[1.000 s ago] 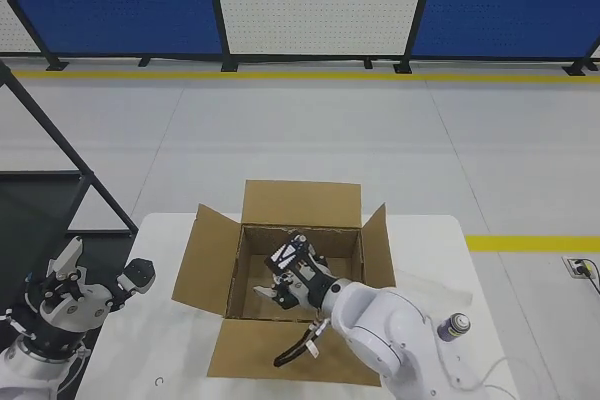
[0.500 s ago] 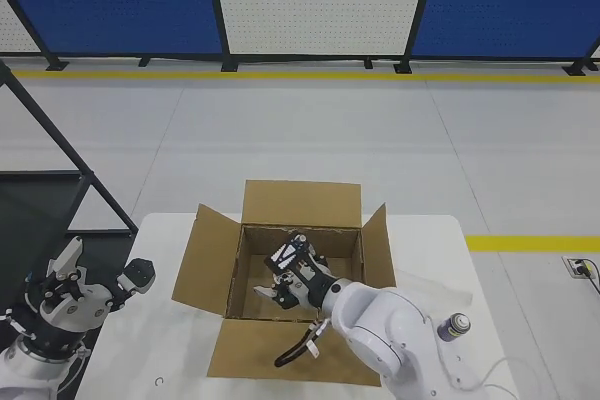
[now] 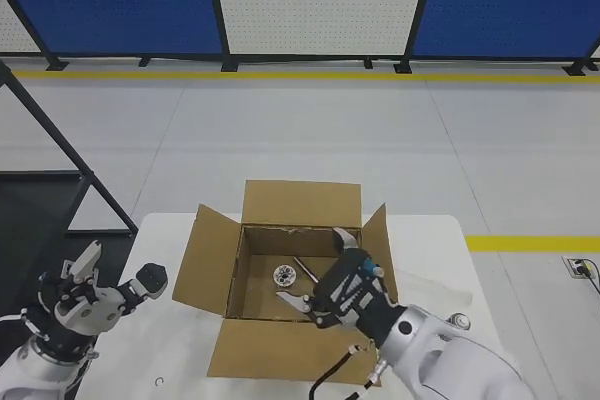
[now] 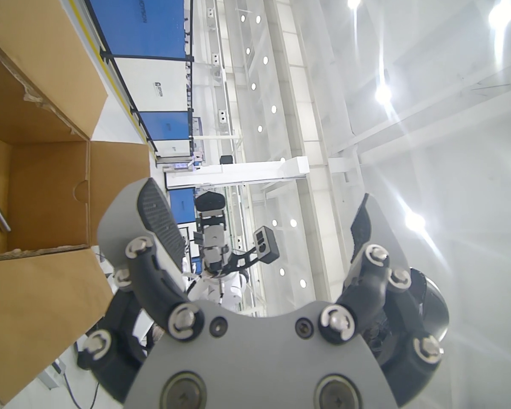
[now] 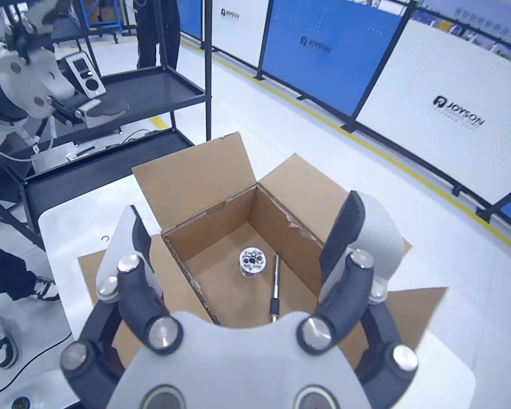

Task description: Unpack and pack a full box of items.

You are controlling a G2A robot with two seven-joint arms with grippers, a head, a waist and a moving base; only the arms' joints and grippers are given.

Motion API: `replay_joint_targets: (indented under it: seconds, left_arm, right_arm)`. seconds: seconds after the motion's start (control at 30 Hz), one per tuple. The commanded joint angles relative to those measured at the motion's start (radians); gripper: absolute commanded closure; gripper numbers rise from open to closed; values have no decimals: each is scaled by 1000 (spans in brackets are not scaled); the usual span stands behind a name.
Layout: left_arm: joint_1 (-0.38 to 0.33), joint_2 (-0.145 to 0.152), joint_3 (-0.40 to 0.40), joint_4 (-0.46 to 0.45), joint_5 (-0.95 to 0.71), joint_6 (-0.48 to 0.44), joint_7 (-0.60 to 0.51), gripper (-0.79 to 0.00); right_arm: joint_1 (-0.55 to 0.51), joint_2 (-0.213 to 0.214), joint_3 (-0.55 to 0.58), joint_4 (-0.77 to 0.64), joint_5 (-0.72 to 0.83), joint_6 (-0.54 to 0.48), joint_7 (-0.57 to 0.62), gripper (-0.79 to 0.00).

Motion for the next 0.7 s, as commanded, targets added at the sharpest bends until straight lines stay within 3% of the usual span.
replay_joint_targets:
  seconds: [0.0, 0.23, 0.47, 0.67]
  left_arm:
    - [-5, 1, 8, 3, 12, -1, -9, -785]
    - [-23, 3, 26, 2, 19, 2, -11, -785]
    - [-23, 3, 26, 2, 19, 2, -11, -785]
    - [-23, 3, 26, 2, 19, 2, -11, -785]
  right_arm:
    - [-68, 8, 71, -68, -20, -2, -14, -785]
    - [-273, 29, 310, -86, -3, -26, -136, -785]
    - [-524, 37, 550, -82, 107, -13, -250, -785]
    - [-663, 37, 654, 6, 171, -50, -369, -785]
